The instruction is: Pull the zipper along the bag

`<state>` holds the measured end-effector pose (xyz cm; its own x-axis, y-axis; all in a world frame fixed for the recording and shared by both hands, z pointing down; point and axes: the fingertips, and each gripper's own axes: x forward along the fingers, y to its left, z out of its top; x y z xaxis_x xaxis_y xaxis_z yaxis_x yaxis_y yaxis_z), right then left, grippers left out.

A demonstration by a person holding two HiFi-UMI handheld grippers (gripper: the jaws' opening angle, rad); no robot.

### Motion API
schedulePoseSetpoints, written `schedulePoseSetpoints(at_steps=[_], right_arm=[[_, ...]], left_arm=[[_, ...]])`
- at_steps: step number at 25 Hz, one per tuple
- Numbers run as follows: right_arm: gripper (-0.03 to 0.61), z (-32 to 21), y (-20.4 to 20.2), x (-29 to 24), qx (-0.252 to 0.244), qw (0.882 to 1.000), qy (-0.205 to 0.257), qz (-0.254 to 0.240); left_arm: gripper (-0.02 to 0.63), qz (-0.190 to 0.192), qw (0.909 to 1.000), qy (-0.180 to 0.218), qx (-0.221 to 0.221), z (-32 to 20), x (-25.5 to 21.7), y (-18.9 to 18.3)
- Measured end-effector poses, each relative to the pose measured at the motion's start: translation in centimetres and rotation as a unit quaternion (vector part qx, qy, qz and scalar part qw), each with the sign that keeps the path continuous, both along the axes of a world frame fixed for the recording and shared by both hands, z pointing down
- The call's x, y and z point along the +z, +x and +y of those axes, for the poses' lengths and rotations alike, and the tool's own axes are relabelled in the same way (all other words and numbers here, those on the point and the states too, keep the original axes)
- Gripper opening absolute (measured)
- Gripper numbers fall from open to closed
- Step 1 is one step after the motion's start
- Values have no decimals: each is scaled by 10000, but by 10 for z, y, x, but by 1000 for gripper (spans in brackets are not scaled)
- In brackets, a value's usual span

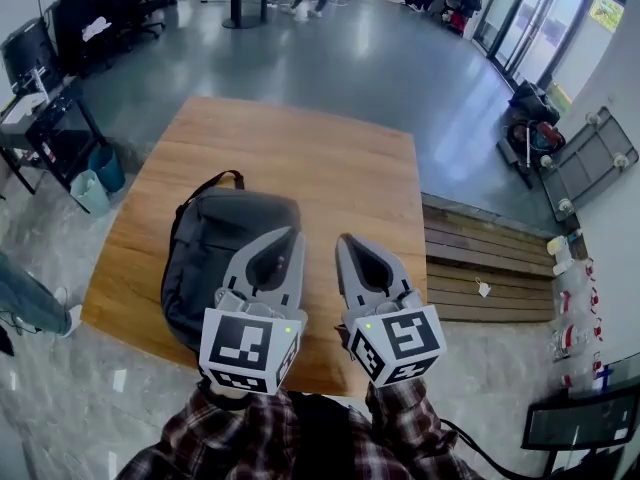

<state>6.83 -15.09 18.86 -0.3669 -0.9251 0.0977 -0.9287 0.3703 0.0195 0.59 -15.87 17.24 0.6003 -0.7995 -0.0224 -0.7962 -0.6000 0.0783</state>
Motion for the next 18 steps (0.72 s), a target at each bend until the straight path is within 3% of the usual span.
schedulePoseSetpoints(at_steps=[18], right_arm=[[9,-5,-12,11,-185,9996,-170,108]], left_arm=[[8,-113,9998,-85,115,-8,9,3]])
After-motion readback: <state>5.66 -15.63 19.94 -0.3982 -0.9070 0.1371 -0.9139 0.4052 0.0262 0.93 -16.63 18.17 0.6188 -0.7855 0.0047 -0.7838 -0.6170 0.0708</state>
